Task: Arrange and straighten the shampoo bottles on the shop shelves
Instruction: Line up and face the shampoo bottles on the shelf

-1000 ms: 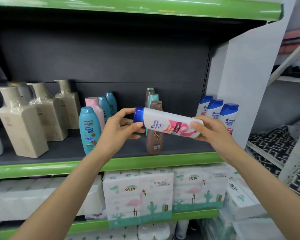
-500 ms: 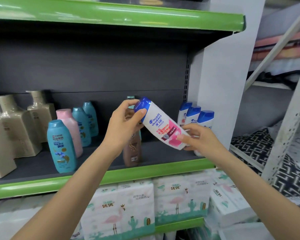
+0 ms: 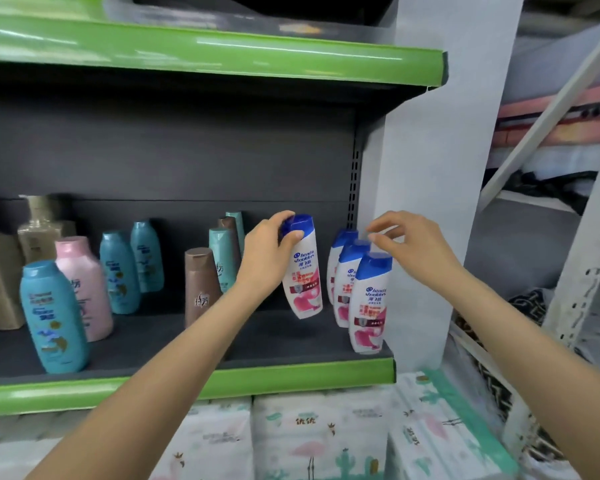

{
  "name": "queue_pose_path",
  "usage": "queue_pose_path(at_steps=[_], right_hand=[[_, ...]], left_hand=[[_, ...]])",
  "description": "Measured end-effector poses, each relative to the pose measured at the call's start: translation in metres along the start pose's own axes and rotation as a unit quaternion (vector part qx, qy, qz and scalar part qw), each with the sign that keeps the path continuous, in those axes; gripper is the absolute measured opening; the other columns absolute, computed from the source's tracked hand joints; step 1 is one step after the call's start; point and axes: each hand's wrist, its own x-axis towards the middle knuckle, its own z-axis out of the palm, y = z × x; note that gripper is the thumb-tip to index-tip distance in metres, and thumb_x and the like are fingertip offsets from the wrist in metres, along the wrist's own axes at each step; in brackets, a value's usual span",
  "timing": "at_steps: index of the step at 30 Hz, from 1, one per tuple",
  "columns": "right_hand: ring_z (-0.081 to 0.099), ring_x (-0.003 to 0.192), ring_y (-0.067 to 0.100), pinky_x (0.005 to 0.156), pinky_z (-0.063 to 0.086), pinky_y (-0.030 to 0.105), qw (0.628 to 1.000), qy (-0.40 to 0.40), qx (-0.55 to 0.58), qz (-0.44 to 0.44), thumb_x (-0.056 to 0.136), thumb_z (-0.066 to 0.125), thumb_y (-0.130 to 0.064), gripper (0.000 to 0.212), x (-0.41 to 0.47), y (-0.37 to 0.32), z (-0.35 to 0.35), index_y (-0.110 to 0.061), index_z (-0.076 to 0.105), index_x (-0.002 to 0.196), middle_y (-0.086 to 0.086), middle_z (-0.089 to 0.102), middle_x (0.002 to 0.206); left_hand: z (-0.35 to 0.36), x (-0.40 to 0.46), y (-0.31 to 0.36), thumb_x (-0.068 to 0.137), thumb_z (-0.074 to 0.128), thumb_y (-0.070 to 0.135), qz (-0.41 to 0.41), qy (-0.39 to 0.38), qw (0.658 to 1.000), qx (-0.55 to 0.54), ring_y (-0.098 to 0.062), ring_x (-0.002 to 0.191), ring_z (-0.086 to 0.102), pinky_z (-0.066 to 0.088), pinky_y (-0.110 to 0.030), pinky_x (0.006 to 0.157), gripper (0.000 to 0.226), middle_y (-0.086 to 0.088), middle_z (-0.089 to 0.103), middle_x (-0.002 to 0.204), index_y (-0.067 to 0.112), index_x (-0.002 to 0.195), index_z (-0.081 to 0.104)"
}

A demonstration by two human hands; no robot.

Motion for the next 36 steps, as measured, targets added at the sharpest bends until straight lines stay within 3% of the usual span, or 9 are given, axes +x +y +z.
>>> queue_pose_path(at_steps=[4, 7, 13, 18, 26, 29, 36], right_hand=[[0.056, 0.084, 0.010, 0.060, 0.039, 0.007, 0.998, -0.052, -0.032, 0.025, 0.092, 0.058, -0.019, 0.019, 0.033, 0.032, 0.007, -0.013, 0.065, 0.108, 0.001, 0.065, 0.109], [0.057, 0.102, 0.016, 0.079, 0.039, 0.019, 0.994, -0.093, -0.037, 0.030, 0.092, 0.058, -0.023, 0.029, 0.054, 0.049, 0.020, -0.014, 0.060, 0.120, 0.004, 0.060, 0.123], [0.048, 0.122, 0.014, 0.092, 0.034, 0.023, 0.985, -0.163, 0.002, 0.063, 0.092, 0.057, -0.035, 0.036, 0.086, 0.078, 0.038, -0.028, 0.054, 0.127, -0.004, 0.050, 0.135], [0.046, 0.119, 0.007, 0.094, 0.030, 0.021, 0.974, -0.204, 0.052, 0.077, 0.092, 0.055, -0.039, 0.036, 0.092, 0.093, 0.042, -0.035, 0.055, 0.127, -0.009, 0.052, 0.127], [0.043, 0.122, 0.002, 0.098, 0.031, 0.021, 0.975, -0.204, 0.061, 0.062, 0.090, 0.054, -0.042, 0.034, 0.094, 0.106, 0.048, -0.038, 0.055, 0.124, -0.016, 0.051, 0.130], [0.043, 0.122, 0.004, 0.097, 0.033, 0.022, 0.975, -0.206, 0.060, 0.062, 0.091, 0.053, -0.042, 0.034, 0.096, 0.106, 0.049, -0.037, 0.055, 0.125, -0.015, 0.050, 0.131], [0.046, 0.121, 0.004, 0.102, 0.040, 0.028, 0.978, -0.187, 0.081, 0.041, 0.091, 0.056, -0.035, 0.026, 0.100, 0.106, 0.052, -0.038, 0.059, 0.117, -0.016, 0.052, 0.129]], left_hand=[[0.030, 0.036, -0.012, 0.094, 0.051, 0.020, -0.031, -0.019, 0.999, 0.018, -0.022, 0.111, 0.056, 0.041, -0.025, 0.088, 0.036, -0.008, 0.062, 0.120, 0.013, 0.130, 0.052], [0.051, 0.065, -0.024, 0.095, 0.051, 0.025, -0.082, -0.041, 0.994, 0.067, -0.027, 0.108, 0.057, 0.048, -0.038, 0.088, 0.036, -0.008, 0.060, 0.121, 0.022, 0.130, 0.051], [0.088, 0.107, -0.053, 0.093, 0.054, 0.018, -0.102, -0.076, 0.989, 0.076, -0.032, 0.113, 0.055, 0.043, -0.035, 0.091, 0.036, -0.013, 0.061, 0.123, 0.016, 0.129, 0.054], [0.109, 0.127, -0.077, 0.092, 0.056, 0.013, -0.098, -0.131, 0.986, 0.042, -0.025, 0.118, 0.053, 0.037, -0.020, 0.089, 0.038, -0.012, 0.059, 0.125, 0.012, 0.130, 0.053], [0.133, 0.145, -0.093, 0.090, 0.060, 0.015, -0.109, -0.152, 0.982, -0.003, -0.024, 0.120, 0.052, 0.043, -0.031, 0.098, 0.041, -0.013, 0.057, 0.128, 0.013, 0.130, 0.053], [0.138, 0.144, -0.094, 0.089, 0.061, 0.013, -0.127, -0.147, 0.979, -0.055, -0.026, 0.118, 0.053, 0.049, -0.043, 0.095, 0.043, -0.016, 0.056, 0.127, 0.014, 0.131, 0.051], [0.138, 0.134, -0.116, 0.082, 0.066, 0.003, -0.175, -0.177, 0.967, -0.051, -0.028, 0.110, 0.059, 0.051, -0.047, 0.092, 0.048, -0.013, 0.062, 0.118, 0.013, 0.127, 0.051]])
